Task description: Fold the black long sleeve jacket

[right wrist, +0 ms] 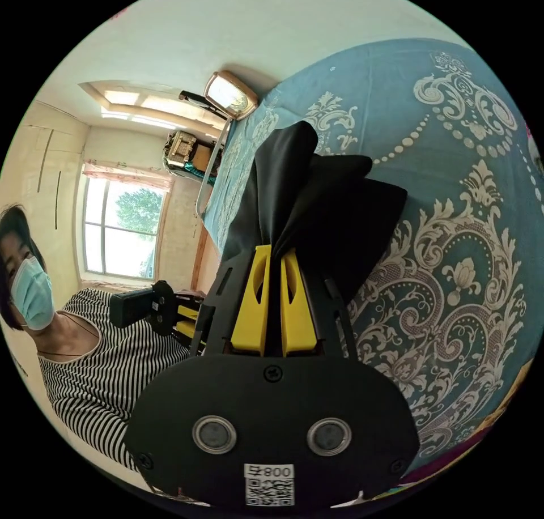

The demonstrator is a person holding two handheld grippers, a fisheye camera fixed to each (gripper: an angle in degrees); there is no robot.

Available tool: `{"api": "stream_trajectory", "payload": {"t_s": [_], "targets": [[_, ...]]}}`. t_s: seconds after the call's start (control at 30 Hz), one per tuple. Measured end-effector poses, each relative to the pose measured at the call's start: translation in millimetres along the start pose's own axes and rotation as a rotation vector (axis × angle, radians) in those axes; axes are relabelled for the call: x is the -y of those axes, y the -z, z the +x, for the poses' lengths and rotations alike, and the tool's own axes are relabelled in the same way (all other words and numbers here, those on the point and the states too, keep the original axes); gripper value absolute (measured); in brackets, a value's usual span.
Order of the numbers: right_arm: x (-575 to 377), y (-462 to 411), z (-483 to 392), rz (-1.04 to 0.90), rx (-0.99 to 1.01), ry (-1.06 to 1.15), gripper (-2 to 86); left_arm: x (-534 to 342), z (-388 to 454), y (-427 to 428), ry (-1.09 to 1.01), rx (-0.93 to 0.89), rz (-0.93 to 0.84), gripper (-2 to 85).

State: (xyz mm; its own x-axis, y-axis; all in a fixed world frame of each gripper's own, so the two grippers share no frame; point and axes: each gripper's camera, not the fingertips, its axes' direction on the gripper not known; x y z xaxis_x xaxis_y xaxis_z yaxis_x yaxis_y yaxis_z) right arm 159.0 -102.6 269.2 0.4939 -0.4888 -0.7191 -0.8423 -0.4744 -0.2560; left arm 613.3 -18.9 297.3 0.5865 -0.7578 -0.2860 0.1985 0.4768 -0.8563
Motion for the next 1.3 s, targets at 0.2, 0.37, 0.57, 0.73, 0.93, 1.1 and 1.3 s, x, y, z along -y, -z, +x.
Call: {"api": "stream_trajectory", "payload": {"t_s": [0.2,0.37,0.57,0.73,0.93,1.1,1.3], "targets": [[-46.3,-7.2,55.4,0.067,0.071,-0.158,2.0,29.0,-13.5,-48.0,-0.009,-0.006,-0.132,7.5],[-78.6,14.1,25.8,0.233,-0.069,-0.137,0.9,36.4,-28.9,-65.2,0.014,0.002,-0.136,7.6],[-51.3,-49.7,-44.0,0.094,-0.191,0.073,0.2,35.0,-42.1,-74.8,0.032,0.043,-0.131,7.6],[-55.4,-100.7,-38.8,0.009,-0.254,0.044,0.1,15.8,-64.0,-38.0,0.102,-0.018,0.004,4.9],[-87.4,-105.3,-43.3,0.08,-0.216,0.005,0.1,-36.3,-167.3,3.6,0.36,0.032,0.195,0.8],[-113.3,-110.4,-72.3,0.103,-0.268,0.02,0.2,-66.3,-274.9,-22.2,0.566,0.089,0.16,0.2],[-162.0,-131.2,-118.3,0.121,-0.268,0.075,0.2,-84.3,-332.2,-92.9,0.627,0.019,-0.019,0.1]]}}
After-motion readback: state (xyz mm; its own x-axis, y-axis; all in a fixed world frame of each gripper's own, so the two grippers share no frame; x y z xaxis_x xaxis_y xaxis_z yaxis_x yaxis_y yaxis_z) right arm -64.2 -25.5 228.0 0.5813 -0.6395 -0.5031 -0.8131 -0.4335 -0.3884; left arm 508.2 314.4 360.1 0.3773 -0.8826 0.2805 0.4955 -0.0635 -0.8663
